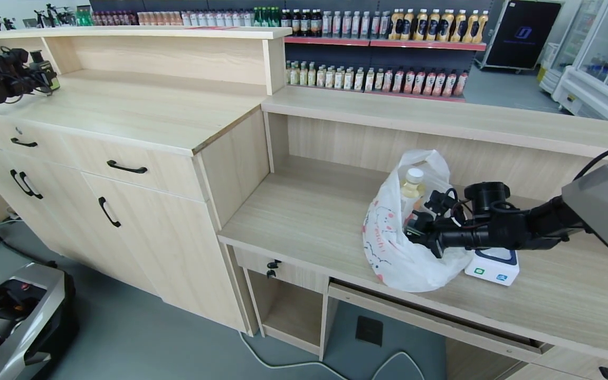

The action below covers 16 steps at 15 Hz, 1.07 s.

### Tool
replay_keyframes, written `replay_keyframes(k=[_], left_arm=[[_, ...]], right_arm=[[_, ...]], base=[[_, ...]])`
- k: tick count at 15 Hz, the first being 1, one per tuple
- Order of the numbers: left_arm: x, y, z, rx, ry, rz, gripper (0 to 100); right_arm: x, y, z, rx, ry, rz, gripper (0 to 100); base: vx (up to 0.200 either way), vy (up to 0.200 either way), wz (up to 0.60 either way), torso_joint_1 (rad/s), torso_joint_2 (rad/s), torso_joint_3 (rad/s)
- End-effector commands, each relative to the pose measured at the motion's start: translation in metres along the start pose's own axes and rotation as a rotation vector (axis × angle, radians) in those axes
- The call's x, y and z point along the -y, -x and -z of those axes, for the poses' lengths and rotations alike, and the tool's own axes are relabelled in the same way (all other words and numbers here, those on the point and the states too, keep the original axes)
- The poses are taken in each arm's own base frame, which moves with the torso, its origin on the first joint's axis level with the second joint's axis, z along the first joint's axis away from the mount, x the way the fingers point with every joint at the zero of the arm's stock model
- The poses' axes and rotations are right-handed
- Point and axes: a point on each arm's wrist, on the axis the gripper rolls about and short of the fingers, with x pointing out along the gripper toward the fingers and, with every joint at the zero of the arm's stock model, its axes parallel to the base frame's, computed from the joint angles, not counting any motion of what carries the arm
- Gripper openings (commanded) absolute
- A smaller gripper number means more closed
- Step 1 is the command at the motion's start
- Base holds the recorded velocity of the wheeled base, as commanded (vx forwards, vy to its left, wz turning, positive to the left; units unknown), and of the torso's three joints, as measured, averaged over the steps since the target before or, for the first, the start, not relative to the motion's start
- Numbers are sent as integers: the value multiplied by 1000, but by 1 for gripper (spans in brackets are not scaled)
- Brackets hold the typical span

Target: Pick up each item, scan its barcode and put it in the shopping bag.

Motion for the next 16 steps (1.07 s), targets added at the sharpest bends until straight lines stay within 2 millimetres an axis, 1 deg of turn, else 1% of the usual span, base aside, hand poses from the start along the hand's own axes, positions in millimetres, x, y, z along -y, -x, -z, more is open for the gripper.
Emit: replay_keyframes(k=[1,6,7,9,11,16], left_arm=[[0,0,0,0,0,1,100],[0,0,0,0,0,-1,100],[0,0,0,0,0,-1,100],[0,0,0,0,0,-1,100],[0,0,0,0,0,-1,100],[0,0,0,0,0,-1,100]], right_arm=[[0,-2,2,-2,-2,-4,0],[-1,-2,1,-4,-3,-4,0],[-1,-2,3,-5,-5,-8,100],[-2,-2,2,-7,-7,-7,100],[0,0,-3,3,5,0,100],[-4,15,-22,19,30,13,100]], base=[[0,0,0,0,0,0],[0,0,0,0,0,0],[0,0,0,0,0,0],[0,0,0,0,0,0],[0,0,0,0,0,0],[0,0,0,0,0,0]])
